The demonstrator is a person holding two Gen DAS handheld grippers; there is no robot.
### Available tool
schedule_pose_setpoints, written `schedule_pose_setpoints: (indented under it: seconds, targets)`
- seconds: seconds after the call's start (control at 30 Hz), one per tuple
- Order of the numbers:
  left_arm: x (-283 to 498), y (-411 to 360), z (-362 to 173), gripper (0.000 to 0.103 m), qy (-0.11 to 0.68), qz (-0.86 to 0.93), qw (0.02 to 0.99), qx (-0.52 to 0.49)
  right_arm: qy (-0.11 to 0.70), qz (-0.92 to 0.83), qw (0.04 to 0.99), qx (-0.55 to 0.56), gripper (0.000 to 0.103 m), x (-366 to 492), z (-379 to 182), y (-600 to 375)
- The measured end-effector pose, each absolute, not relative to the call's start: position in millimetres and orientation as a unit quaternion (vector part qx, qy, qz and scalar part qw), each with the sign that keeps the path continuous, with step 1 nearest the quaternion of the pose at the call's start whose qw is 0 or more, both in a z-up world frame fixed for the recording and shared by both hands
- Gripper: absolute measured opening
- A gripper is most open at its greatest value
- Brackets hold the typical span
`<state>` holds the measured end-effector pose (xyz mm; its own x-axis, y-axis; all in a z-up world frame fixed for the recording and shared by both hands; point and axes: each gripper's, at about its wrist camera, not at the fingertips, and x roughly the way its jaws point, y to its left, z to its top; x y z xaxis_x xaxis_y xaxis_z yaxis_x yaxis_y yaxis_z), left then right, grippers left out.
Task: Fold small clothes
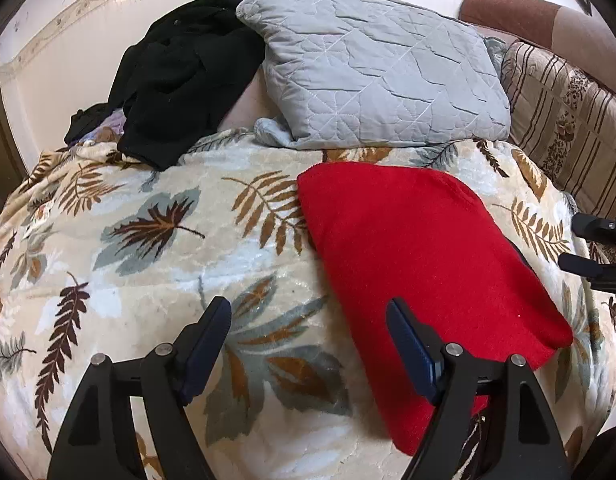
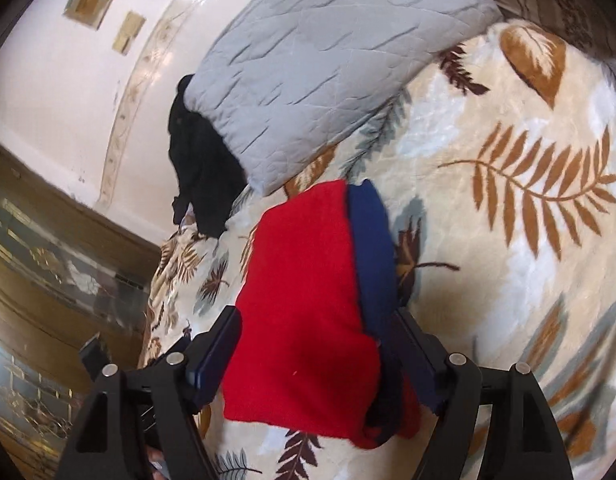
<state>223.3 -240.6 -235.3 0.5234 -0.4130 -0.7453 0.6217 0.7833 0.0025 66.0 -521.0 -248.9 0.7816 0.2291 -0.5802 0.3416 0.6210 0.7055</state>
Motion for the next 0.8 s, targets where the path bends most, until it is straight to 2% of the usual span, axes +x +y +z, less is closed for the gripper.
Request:
schedule_pose_setpoints:
  seconds: [0.8]
  targets:
    - [228.3, -272.8, -239.8, 0.080, 0.412, -0.353, 0.831, 0.120, 0.399, 0.025, 0.795, 0.456, 0.080, 114.3, -311.0, -569.6]
